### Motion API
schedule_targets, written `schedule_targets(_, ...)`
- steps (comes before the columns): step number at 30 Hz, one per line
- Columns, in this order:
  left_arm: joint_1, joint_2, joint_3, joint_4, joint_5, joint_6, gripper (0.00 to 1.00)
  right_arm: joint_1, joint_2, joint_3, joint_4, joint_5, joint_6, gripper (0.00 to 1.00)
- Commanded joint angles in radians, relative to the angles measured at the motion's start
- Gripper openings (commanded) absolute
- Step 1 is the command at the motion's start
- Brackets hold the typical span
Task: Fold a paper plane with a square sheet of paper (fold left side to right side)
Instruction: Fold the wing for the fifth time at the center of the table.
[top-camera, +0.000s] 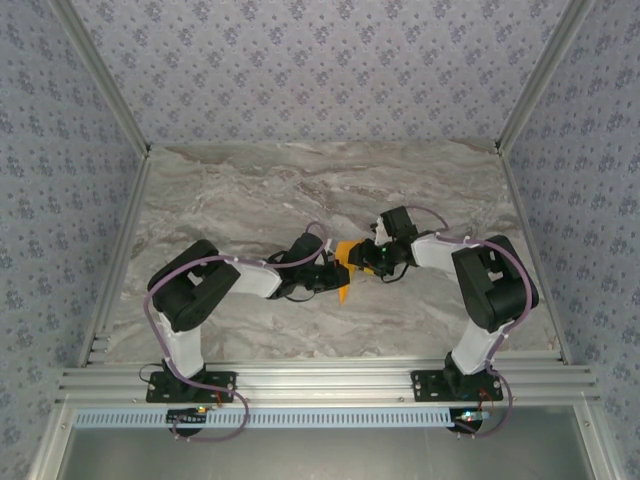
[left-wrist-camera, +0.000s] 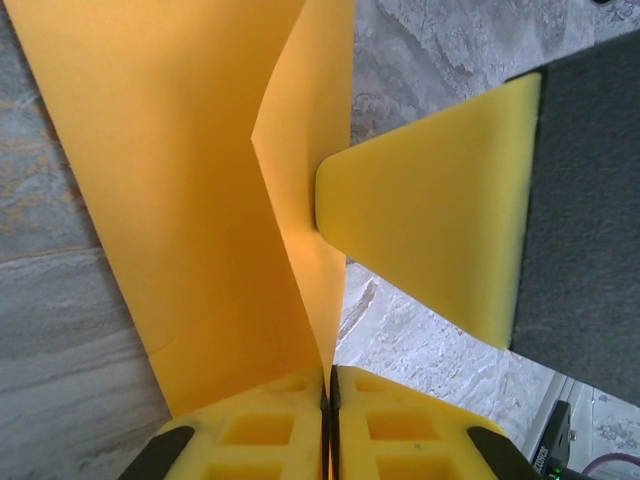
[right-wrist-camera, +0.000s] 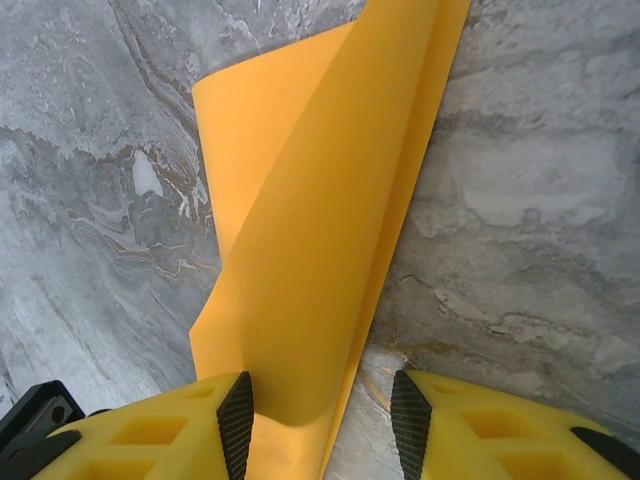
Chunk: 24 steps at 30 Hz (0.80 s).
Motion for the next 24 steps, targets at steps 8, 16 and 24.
schedule_targets(8, 0.01, -0.009, -0.002, 0.006, 0.014, 0.01, 0.16, 0.016, 0.076, 0.002, -0.065, 0.106, -0.009, 0.46)
schedule_targets(16, 0.018, -0.042, -0.007, -0.01, 0.011, 0.019, 0.21, 0.016, 0.081, 0.004, -0.077, 0.109, -0.01, 0.46)
schedule_targets(24, 0.062, -0.109, -0.056, 0.001, 0.021, 0.016, 0.3, 0.016, 0.085, 0.007, -0.082, 0.11, -0.01, 0.45)
